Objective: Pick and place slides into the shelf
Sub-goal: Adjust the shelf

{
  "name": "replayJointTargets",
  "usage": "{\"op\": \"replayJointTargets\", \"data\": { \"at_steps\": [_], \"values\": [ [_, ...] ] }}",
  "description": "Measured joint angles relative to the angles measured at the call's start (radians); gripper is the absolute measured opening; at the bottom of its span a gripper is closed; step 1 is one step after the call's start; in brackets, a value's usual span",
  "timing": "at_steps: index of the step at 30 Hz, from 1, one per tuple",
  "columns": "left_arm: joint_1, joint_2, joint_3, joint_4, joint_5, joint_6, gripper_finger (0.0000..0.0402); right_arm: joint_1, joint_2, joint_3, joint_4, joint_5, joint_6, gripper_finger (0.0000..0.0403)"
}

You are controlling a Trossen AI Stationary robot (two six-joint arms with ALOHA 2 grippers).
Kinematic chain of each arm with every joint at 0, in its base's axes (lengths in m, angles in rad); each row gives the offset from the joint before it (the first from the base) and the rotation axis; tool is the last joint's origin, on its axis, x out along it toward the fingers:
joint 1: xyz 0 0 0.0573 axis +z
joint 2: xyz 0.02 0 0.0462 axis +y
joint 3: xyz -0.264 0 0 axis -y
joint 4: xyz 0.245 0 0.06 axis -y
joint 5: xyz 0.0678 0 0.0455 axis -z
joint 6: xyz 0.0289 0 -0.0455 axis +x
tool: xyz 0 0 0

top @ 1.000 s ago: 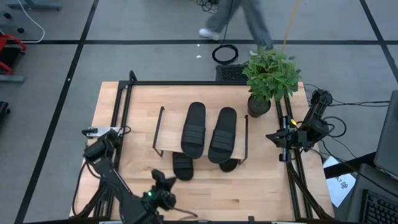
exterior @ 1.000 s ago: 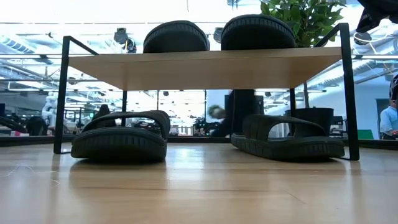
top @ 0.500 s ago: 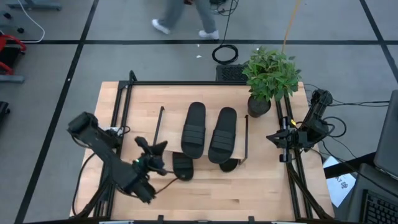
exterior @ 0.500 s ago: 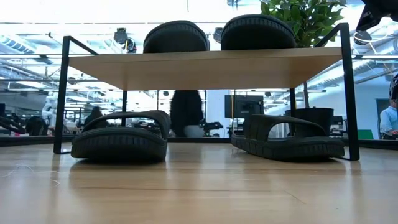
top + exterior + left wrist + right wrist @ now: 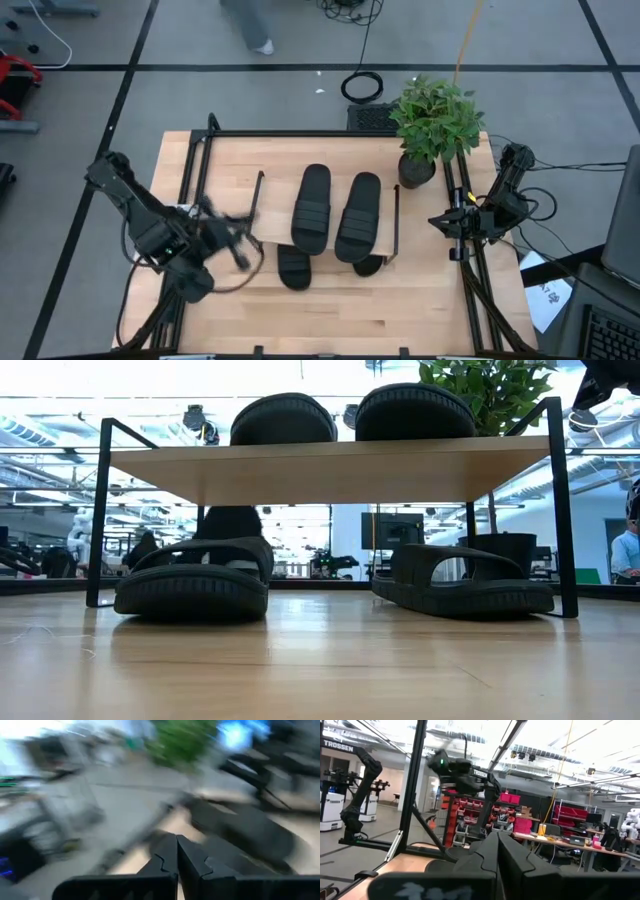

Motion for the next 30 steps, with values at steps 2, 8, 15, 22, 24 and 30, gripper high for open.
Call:
{"op": "replayJointTargets", "data": {
  "at_steps": [2,8,15,22,24,30],
  "values": [
    [-0.001,0.001,0.000,0.192,0.207,0.276,0.0000,0.000,0.000,0.000,0.001,0.000,-0.010,0.0000],
    [-0.014,0.024,-0.001,0.471,0.701,0.961,0.0000,0.000,0.000,0.000,0.000,0.000,0.006,0.0000],
    [0.130,-0.069,-0.006,0.238,0.368,0.778,0.0000,0.000,0.000,0.000,-0.002,0.000,0.025,0.0000],
    [0.215,-0.365,-0.262,0.227,0.357,0.427,0.0000,0.000,0.000,0.000,-0.002,0.000,0.002,0.0000],
    [0.216,-0.436,-0.363,0.282,0.358,0.339,0.0000,0.000,0.000,0.000,0.000,0.000,-0.005,0.0000],
    [0.201,-0.510,-0.600,0.482,0.340,0.234,0.0000,0.000,0.001,0.000,-0.009,-0.002,0.025,0.0000]
  ]
}}
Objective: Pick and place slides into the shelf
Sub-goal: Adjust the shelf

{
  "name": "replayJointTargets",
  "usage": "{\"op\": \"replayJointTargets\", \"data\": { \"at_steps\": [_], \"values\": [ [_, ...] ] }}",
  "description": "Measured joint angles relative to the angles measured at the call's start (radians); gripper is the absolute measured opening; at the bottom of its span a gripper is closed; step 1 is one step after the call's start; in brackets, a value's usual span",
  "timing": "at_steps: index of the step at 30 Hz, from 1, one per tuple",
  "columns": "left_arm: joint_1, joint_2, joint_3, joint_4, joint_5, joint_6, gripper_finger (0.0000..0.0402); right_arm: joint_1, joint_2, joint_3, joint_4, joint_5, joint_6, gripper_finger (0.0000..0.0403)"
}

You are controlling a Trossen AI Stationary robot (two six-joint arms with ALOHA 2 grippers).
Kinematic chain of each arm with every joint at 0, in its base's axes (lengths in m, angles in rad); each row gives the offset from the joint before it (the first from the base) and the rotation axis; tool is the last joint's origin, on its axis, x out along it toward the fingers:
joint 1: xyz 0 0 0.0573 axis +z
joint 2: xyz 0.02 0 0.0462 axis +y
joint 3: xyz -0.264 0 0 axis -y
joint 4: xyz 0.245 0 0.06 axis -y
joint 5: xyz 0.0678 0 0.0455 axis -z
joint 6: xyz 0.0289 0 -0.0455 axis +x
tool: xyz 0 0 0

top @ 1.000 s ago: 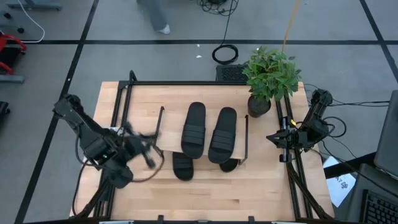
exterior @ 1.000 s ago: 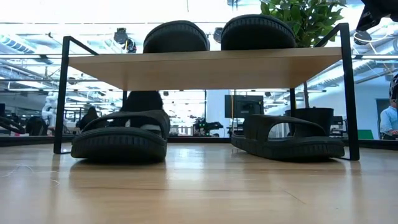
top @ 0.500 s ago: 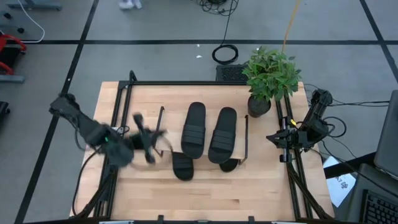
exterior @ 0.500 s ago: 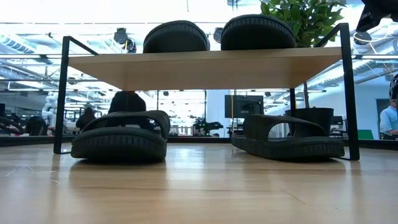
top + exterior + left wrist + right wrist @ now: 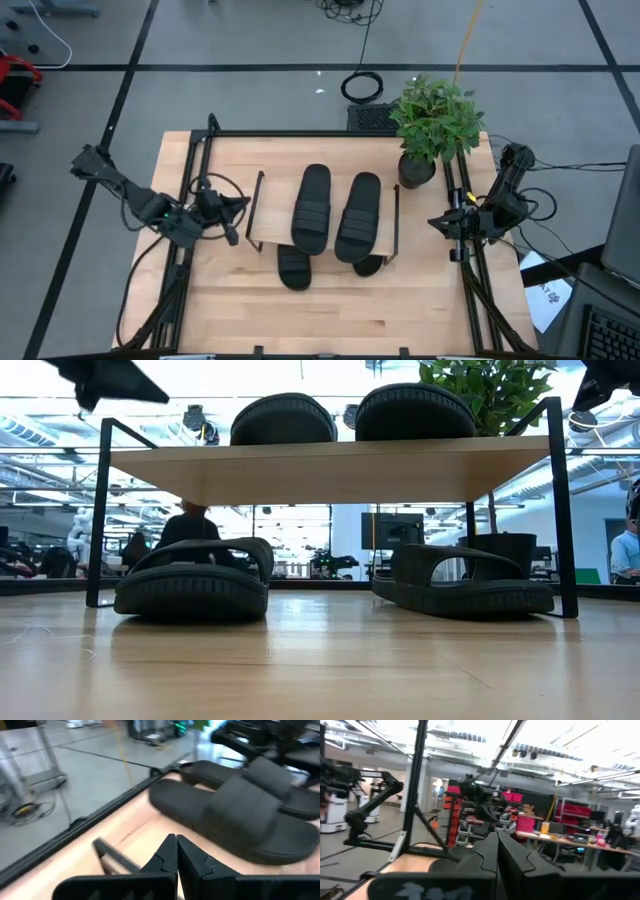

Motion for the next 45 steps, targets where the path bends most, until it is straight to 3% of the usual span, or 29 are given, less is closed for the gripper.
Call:
{"op": "replayJointTargets", "data": {
  "at_steps": [2,8,12,17,23,26,30,35,41,45],
  "values": [
    [0.000,0.003,-0.047,0.018,-0.055,-0.061,0.0000,0.001,0.008,0.000,-0.034,-0.037,0.028,0.0000],
    [0.000,0.006,-0.120,-0.006,-0.218,-0.226,0.0000,0.002,0.051,0.010,-0.086,-0.330,0.059,0.0000],
    [0.001,0.011,-0.158,-0.042,-0.270,-0.274,0.0000,0.002,0.110,0.031,-0.127,-0.357,0.144,0.0000],
    [0.002,-0.005,-0.167,-0.181,-0.326,-0.389,0.0000,0.000,0.207,0.035,-0.042,-0.361,0.194,0.0000],
    [0.002,0.003,-0.167,-0.356,-0.275,-0.571,0.0000,-0.038,0.413,0.035,0.122,-0.363,0.272,0.0000],
    [0.005,0.003,-0.168,-0.369,-0.238,-0.602,0.0000,-0.059,0.518,0.035,0.207,-0.366,0.314,0.0000],
    [0.011,0.035,-0.168,-0.352,-0.148,-0.605,0.0000,-0.084,0.619,0.035,0.250,-0.447,0.324,0.0000],
    [0.008,0.103,-0.168,-0.352,-0.093,-0.612,0.0000,-0.107,0.655,0.036,0.352,-0.541,0.299,0.0000],
    [0.001,0.171,-0.168,-0.343,-0.024,-0.619,0.0000,-0.127,0.655,0.036,0.347,-0.542,0.308,0.0000],
    [-0.023,0.203,-0.168,-0.240,0.002,-0.554,0.0000,-0.147,0.655,0.036,0.346,-0.542,0.309,0.0000]
  ]
}}
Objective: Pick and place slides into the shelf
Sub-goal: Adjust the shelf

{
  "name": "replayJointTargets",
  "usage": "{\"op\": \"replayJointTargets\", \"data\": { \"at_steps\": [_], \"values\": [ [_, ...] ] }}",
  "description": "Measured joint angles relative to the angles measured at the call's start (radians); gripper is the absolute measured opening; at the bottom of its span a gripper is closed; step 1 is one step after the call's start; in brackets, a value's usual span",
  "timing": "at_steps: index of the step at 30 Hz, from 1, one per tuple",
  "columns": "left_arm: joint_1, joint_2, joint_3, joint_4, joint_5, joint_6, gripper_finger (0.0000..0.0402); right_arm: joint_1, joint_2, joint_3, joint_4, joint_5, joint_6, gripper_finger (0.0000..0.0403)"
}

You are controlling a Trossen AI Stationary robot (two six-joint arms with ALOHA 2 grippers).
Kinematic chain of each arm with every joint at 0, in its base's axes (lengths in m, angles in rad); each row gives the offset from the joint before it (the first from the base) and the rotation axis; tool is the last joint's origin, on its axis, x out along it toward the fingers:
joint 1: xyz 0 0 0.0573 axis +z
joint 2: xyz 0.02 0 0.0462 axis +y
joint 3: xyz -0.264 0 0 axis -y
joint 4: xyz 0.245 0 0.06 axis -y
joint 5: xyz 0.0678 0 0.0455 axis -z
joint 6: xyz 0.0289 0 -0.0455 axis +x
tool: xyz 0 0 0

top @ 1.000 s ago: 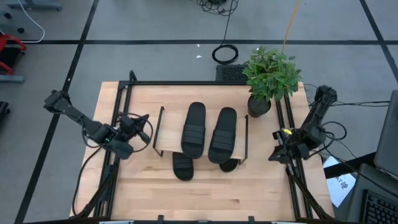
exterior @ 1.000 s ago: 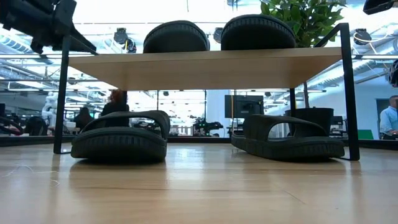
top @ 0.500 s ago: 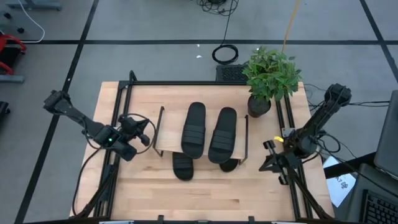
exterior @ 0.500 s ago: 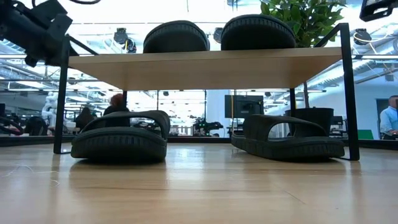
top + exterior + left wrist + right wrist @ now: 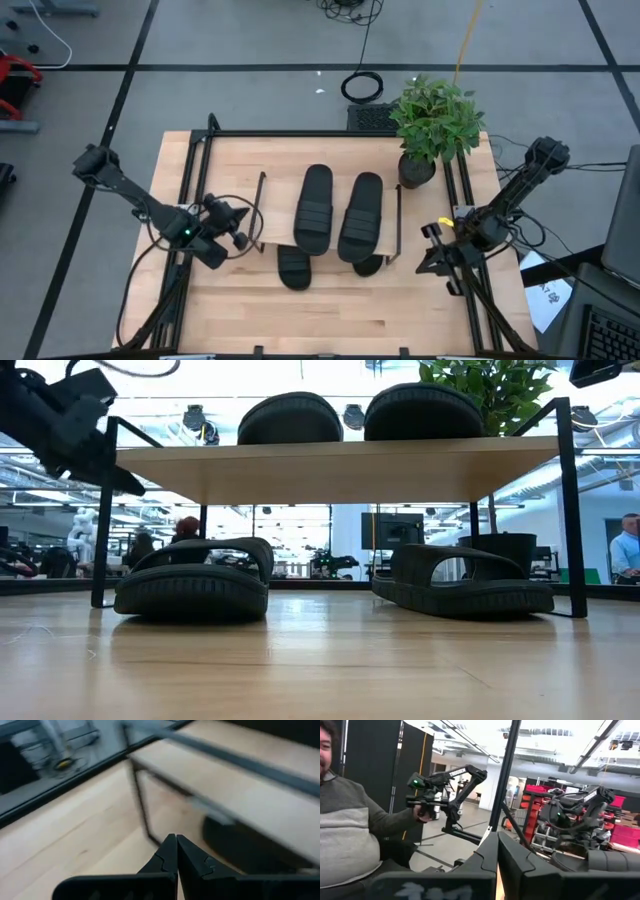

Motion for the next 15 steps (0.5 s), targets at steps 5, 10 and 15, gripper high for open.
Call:
{"op": "replayJointTargets", "data": {
  "at_steps": [5,10,15],
  "values": [
    [-0.019,0.026,0.000,0.183,0.028,0.193,0.0000,-0.033,0.000,0.000,0.000,0.002,0.008,0.0000],
    [-0.019,0.030,0.000,0.230,0.046,0.231,0.0000,-0.064,0.007,0.000,-0.043,0.002,0.089,0.0000],
    [-0.019,0.030,0.000,0.235,0.061,0.223,0.0000,-0.088,0.008,0.000,-0.094,0.002,0.127,0.0000]
  ]
}}
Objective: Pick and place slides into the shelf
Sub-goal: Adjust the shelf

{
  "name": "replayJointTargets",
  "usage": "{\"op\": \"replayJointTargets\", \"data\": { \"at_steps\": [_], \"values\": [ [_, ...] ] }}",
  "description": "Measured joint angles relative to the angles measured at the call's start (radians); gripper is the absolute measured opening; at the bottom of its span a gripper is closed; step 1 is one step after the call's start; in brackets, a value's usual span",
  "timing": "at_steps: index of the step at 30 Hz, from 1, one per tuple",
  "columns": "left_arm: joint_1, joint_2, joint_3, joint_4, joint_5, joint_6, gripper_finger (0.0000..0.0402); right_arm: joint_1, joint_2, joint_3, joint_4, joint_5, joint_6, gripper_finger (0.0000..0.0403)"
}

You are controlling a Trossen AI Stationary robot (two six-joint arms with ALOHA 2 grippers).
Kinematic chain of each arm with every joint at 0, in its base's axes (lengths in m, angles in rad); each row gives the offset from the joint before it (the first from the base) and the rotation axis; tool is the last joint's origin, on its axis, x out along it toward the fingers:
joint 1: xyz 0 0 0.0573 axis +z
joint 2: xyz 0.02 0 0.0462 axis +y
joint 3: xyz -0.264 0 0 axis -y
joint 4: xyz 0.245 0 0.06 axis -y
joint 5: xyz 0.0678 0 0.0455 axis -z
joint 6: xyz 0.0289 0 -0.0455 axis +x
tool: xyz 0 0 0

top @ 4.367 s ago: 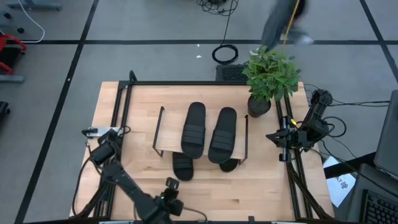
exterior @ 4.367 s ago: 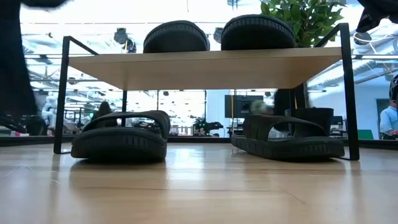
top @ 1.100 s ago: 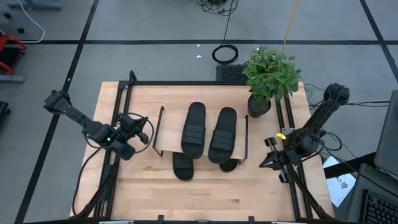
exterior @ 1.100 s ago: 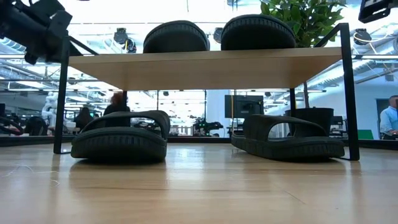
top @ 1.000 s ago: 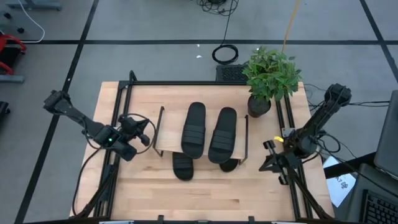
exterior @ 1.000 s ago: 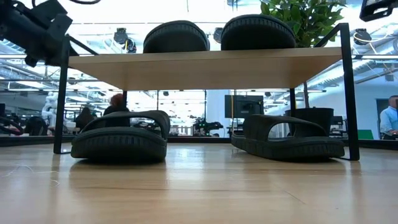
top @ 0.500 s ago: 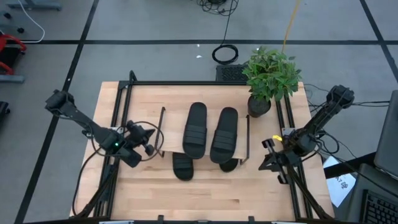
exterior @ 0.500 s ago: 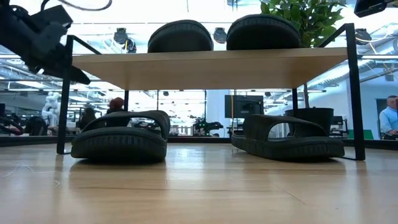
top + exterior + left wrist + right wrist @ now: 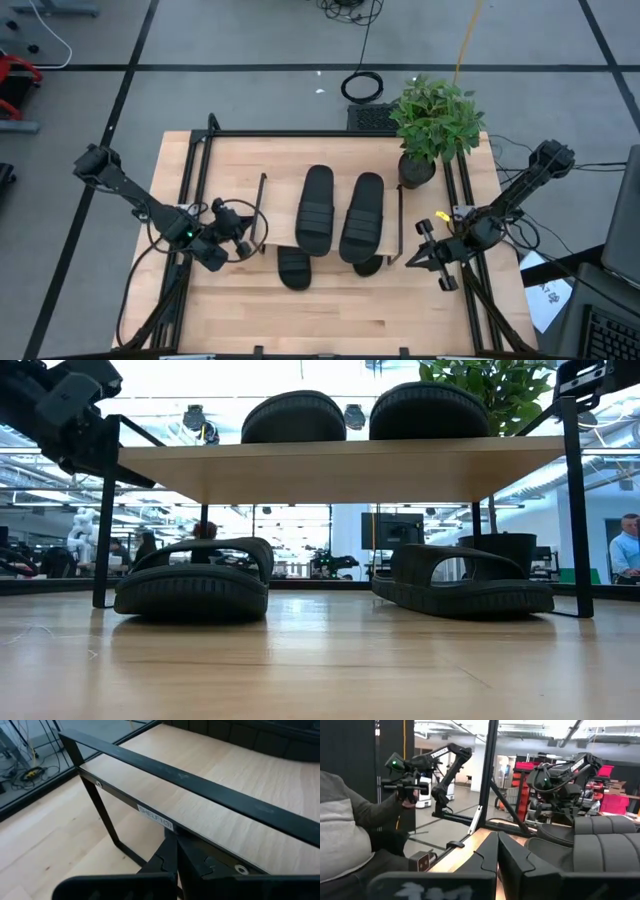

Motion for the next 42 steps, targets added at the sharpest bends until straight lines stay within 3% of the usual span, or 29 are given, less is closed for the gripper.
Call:
{"op": "replayJointTargets", "data": {
  "at_steps": [17,26,42],
  "values": [
    [-0.017,0.116,0.000,0.130,0.040,0.092,0.0000,-0.048,0.000,0.000,-0.012,-0.003,0.013,0.0000],
    [-0.052,0.116,-0.001,0.153,-0.029,0.149,0.0000,-0.053,0.000,0.000,-0.012,-0.003,0.013,0.0000],
    [-0.076,0.116,-0.001,0.233,-0.015,0.187,0.0000,-0.053,0.000,0.000,-0.055,0.056,0.021,0.0000]
  ]
}}
